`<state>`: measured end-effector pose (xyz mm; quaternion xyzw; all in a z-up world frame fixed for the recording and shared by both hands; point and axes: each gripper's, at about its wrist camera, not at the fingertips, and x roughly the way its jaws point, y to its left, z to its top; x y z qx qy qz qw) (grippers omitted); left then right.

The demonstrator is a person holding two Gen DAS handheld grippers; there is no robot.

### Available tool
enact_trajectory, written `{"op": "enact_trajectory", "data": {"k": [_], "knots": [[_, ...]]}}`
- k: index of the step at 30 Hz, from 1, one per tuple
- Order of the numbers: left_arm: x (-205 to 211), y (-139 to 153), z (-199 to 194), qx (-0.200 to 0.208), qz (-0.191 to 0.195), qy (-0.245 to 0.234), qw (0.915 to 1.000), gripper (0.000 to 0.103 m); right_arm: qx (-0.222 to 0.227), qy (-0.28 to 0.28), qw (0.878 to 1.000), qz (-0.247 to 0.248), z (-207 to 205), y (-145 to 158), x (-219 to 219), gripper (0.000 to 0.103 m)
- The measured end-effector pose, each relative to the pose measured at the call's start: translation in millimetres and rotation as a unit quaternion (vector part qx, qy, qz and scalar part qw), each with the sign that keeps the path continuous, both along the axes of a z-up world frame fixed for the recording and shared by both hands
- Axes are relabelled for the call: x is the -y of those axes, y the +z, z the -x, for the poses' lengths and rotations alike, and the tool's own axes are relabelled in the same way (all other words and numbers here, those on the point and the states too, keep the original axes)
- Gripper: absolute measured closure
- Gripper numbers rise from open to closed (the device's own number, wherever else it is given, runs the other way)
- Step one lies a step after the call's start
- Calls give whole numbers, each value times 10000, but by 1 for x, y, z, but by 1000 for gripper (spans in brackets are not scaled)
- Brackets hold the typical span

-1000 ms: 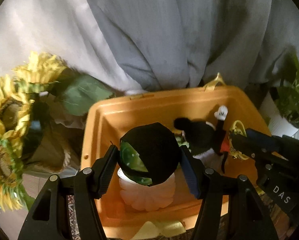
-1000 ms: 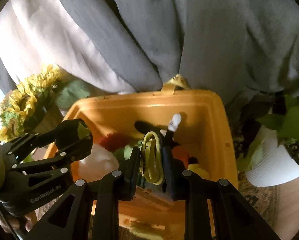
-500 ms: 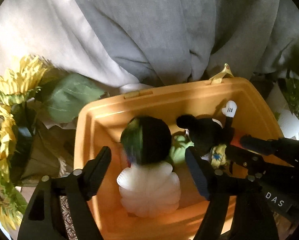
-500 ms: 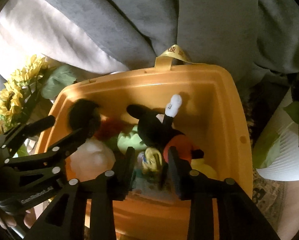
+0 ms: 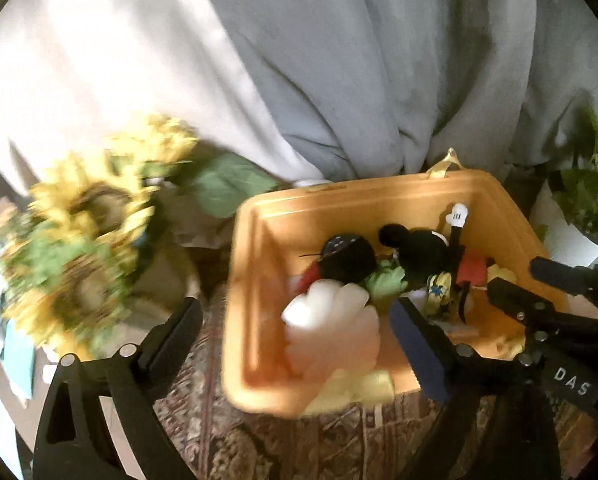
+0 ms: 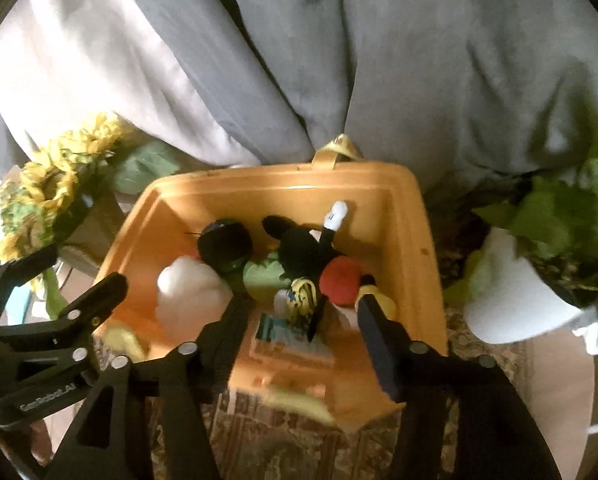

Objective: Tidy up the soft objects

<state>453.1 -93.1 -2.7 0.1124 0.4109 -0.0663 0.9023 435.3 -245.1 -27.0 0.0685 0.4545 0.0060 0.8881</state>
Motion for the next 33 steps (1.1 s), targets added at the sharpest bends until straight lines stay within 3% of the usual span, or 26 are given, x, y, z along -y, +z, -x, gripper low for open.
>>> {"op": "enact_trajectory", "data": {"k": [6, 12, 24, 33], "knots": [[-24, 21, 50, 442, -45, 107, 9990, 0, 445, -146, 9984, 319, 49, 28, -12, 31], [-53, 37, 105, 697, 255, 89, 9972, 0, 855, -289, 9945, 540, 108, 49, -32, 27], [-78, 37, 196, 1188, 593, -184, 9910, 0, 1422, -684, 9845, 763, 212, 66, -58, 23], [-81, 50, 253, 1581, 624, -185, 9853, 0, 1743, -675, 9789, 822, 274, 78, -69, 20]]}}
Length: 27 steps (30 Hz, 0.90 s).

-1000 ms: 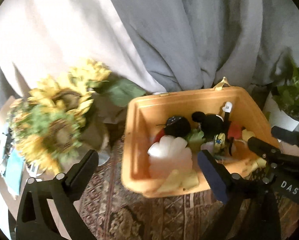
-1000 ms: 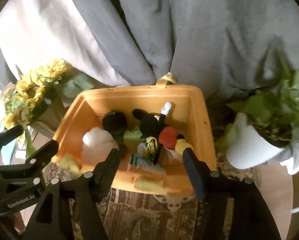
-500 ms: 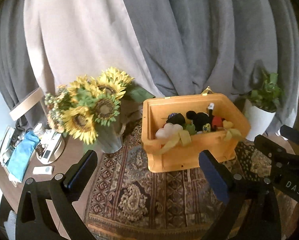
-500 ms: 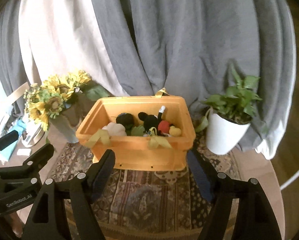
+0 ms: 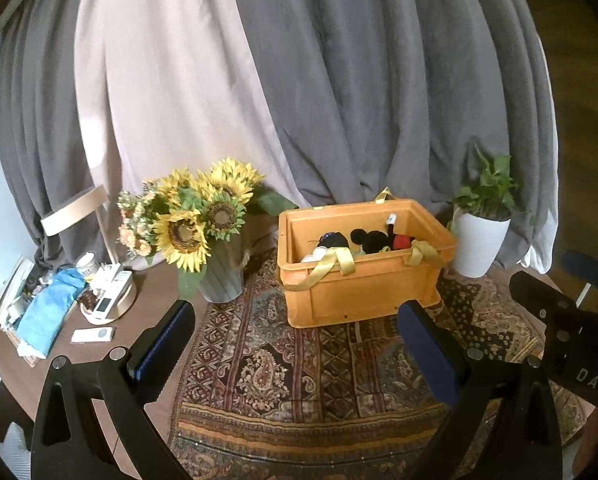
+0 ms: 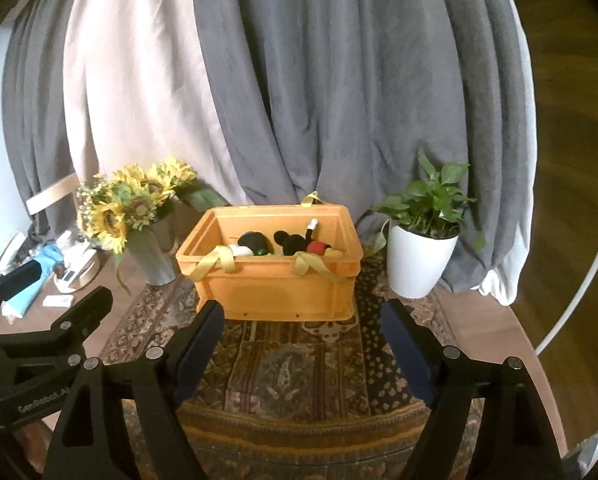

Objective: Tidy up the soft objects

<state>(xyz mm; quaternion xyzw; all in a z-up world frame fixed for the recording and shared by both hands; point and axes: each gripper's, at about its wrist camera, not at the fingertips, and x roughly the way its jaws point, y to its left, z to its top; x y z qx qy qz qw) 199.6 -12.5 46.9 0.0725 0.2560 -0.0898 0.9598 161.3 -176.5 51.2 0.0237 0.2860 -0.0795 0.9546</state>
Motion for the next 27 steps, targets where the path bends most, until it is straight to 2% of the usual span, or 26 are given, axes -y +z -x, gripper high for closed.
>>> {"op": "enact_trajectory", "data": {"k": [10, 20, 27], "knots": [[1, 4, 73, 119, 27, 85, 9999, 0, 111, -37, 9999, -39, 70, 4, 1, 18], [-1, 13, 140, 224, 128, -97, 9996, 0, 248, -137, 9996, -87, 140, 13, -1, 18], [-8, 19, 173, 359, 97, -181, 9991, 0, 359, -199, 9991, -43, 175, 19, -9, 18]]}}
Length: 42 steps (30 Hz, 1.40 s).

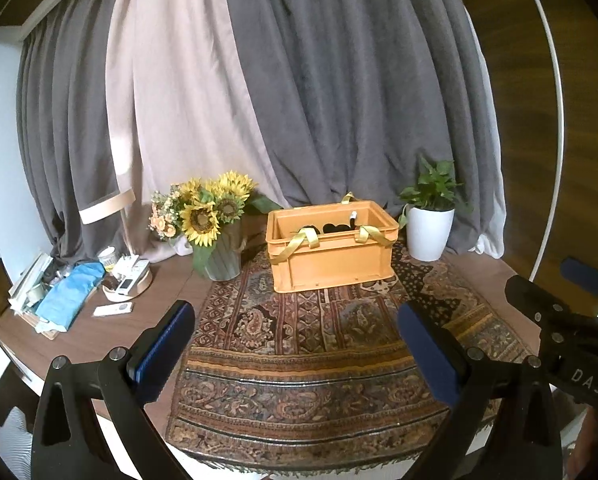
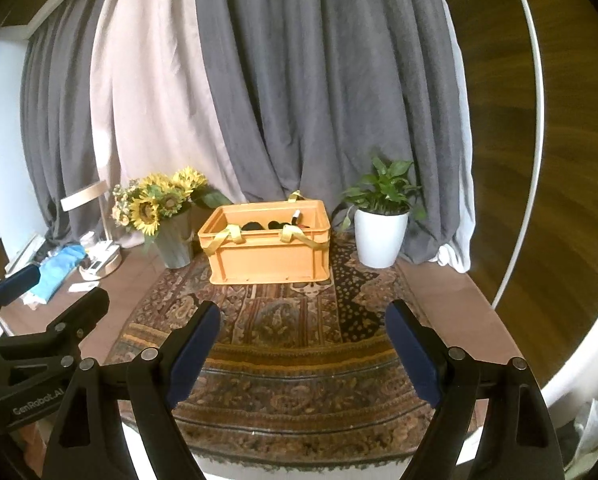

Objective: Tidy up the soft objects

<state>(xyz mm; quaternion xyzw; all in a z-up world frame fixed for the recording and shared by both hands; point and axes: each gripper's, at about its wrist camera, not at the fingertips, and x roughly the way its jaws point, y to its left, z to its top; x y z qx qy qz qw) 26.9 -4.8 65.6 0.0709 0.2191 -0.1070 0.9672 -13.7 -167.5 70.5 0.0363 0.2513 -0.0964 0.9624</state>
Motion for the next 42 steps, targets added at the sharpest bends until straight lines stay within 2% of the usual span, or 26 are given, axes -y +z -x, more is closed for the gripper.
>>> {"op": "enact_trajectory", "data": {"k": [18, 27, 42], "knots": [[-14, 2, 57, -42, 54, -140, 9999, 0, 137, -81, 9998, -71, 65, 4, -18, 18], [-21, 5, 76, 99, 61, -116, 9999, 0, 200, -58, 9998, -49, 79, 10, -22, 18], [-22, 10, 82, 133, 96, -107, 9998, 0, 289, -46, 9996, 26, 87, 15, -26, 18]]}}
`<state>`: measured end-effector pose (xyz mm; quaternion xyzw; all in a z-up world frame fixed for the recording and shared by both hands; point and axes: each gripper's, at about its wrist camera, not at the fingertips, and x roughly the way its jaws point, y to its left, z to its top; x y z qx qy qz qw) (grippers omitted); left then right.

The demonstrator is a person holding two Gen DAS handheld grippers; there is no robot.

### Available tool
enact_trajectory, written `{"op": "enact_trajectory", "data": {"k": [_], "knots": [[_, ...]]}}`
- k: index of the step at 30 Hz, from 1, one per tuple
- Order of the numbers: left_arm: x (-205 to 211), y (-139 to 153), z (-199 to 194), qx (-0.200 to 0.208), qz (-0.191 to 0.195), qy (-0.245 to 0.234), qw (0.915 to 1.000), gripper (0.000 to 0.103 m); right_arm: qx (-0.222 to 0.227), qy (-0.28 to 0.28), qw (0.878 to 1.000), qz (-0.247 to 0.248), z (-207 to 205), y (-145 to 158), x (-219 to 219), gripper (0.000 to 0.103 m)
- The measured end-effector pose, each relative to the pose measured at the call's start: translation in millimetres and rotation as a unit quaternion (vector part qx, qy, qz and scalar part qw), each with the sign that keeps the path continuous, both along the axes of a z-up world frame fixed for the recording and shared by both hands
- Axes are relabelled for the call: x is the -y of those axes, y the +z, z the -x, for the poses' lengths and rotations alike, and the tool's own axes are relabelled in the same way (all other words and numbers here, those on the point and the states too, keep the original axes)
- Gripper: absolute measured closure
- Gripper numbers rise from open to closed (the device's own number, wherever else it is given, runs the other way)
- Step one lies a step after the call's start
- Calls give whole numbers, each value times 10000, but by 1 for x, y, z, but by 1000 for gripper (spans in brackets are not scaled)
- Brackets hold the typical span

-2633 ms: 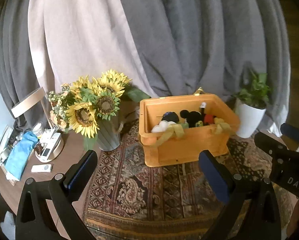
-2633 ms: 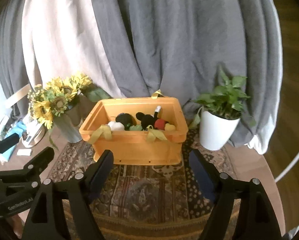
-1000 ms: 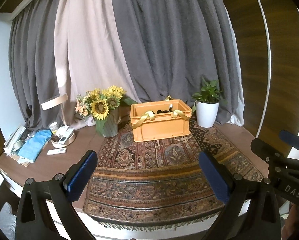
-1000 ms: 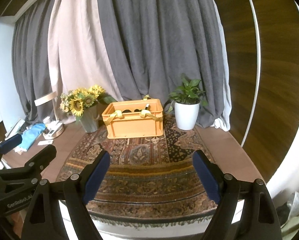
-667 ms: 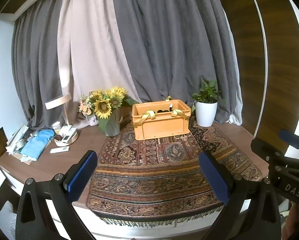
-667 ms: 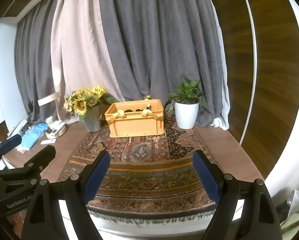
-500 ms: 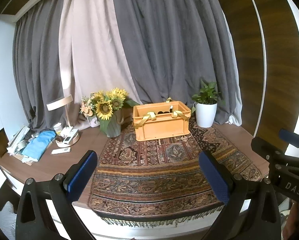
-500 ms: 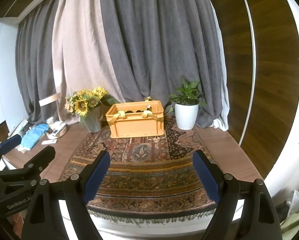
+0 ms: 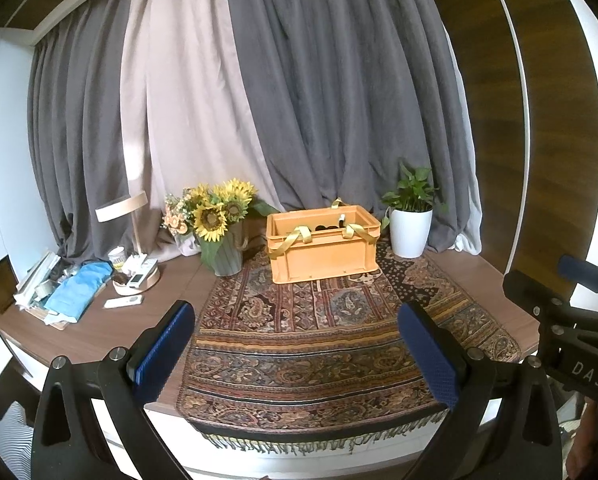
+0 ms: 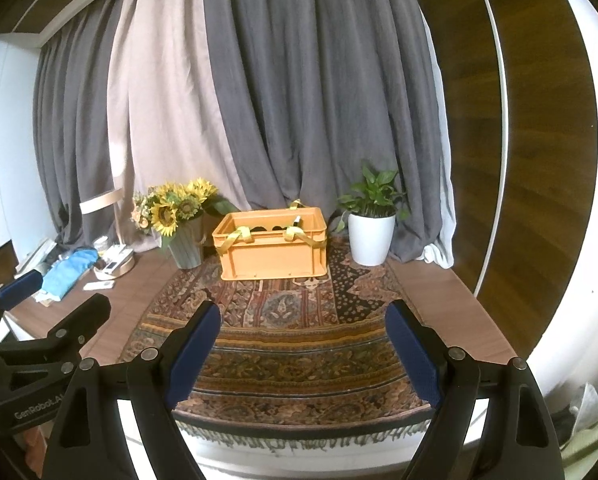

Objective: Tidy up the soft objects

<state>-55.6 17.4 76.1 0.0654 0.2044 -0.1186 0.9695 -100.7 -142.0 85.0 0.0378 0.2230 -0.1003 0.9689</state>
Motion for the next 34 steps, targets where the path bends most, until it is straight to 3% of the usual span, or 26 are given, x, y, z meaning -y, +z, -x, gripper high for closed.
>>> {"op": "enact_trajectory", "data": {"k": [34], "knots": [[2, 3, 2, -1, 18, -60, 10000, 0, -30, 66, 10000, 16, 0, 4, 2, 18]]}}
